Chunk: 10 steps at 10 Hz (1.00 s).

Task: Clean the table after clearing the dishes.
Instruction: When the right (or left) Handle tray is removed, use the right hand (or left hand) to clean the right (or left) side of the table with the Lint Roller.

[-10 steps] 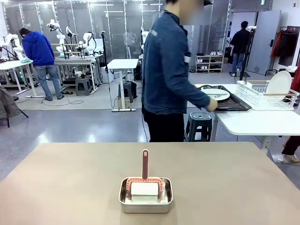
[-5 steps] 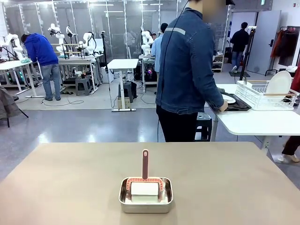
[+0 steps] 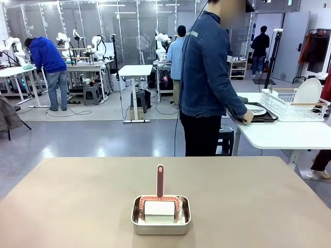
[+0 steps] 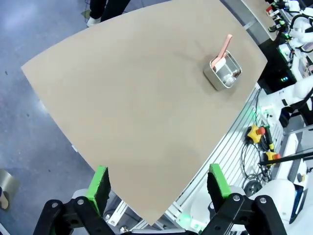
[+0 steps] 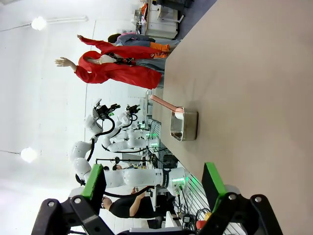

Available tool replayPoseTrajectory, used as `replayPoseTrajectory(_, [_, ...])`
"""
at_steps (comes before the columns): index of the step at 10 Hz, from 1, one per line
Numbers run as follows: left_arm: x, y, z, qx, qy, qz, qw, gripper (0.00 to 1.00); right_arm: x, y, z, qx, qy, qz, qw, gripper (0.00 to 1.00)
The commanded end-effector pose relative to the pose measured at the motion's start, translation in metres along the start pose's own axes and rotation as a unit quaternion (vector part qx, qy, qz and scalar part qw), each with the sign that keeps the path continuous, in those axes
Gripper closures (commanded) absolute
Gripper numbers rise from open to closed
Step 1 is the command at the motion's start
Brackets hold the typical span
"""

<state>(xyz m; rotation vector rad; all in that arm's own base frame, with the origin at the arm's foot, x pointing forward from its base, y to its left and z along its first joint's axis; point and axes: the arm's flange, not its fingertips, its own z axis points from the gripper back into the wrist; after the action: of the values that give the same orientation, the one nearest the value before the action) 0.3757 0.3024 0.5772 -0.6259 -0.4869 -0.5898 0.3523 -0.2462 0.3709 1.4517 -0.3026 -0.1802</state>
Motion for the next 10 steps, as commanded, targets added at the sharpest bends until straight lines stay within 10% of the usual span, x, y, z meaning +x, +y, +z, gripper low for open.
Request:
replayPoseTrajectory(1, [0.001, -0.005, 0.004, -0.006, -0.008, -0.002, 1.0, 0.0, 0.0, 0.004, 0.0, 0.002, 0.001, 0.002, 1.0, 0.0])
replayPoseTrajectory(5, [0.072, -0.047, -0.052, 0.001, 0.116, -0.196, 0.974, 0.0, 0.0, 0.004, 0.0, 0.002, 0.001, 0.002, 1.0, 0.0])
replayPoseTrajectory(10, [0.174, -0.155, -0.186, 0.013, 0.277, -0.372, 0.886, 0.0, 0.0, 0.004, 0.0, 0.002, 0.001, 0.002, 1.0, 0.0])
